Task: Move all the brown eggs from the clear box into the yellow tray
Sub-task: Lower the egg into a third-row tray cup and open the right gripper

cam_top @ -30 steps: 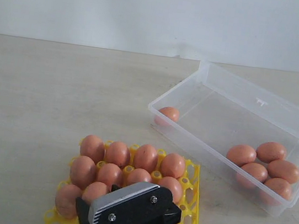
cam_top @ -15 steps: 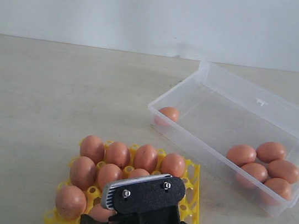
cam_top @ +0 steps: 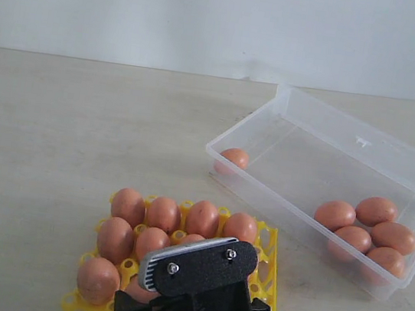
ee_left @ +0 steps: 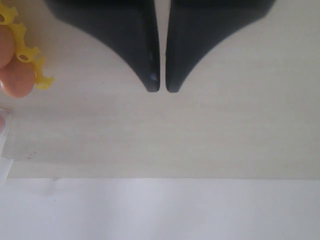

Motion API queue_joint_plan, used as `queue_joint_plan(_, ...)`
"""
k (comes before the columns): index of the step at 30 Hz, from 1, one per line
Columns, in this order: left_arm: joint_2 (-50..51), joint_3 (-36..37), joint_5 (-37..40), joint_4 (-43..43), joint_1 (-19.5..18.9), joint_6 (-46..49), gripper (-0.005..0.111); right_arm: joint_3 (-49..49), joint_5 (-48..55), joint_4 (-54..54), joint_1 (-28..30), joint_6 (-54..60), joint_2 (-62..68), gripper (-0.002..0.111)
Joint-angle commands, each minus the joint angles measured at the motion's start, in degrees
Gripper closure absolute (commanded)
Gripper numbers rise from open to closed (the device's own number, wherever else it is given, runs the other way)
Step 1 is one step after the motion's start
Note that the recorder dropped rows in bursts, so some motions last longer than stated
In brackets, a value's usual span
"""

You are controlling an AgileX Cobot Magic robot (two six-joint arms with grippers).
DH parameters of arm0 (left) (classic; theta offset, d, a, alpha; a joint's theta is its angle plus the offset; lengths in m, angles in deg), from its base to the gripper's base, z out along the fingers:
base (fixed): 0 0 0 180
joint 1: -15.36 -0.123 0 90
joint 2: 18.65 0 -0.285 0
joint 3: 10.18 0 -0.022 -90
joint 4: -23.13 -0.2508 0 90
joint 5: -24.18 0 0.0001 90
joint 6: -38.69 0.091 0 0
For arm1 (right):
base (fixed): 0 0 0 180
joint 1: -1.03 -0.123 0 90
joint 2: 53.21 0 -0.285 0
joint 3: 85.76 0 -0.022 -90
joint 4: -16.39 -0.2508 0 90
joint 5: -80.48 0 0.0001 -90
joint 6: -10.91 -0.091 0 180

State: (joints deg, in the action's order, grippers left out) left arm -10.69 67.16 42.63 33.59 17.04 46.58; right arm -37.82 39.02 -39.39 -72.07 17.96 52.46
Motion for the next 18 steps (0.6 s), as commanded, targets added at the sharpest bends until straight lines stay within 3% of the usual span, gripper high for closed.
queue_joint_plan(1,-0.18,-0.12,-0.65,0.45,0.25,-0.39,0.103,0.02,-1.28,0.00,-0.08,0.77,-0.62,0.098)
queue_joint_plan(18,-0.18,-0.12,-0.65,0.45,0.25,-0.39,0.103,0.02,-1.71,1.51,0.04,0.56,2.21,0.098)
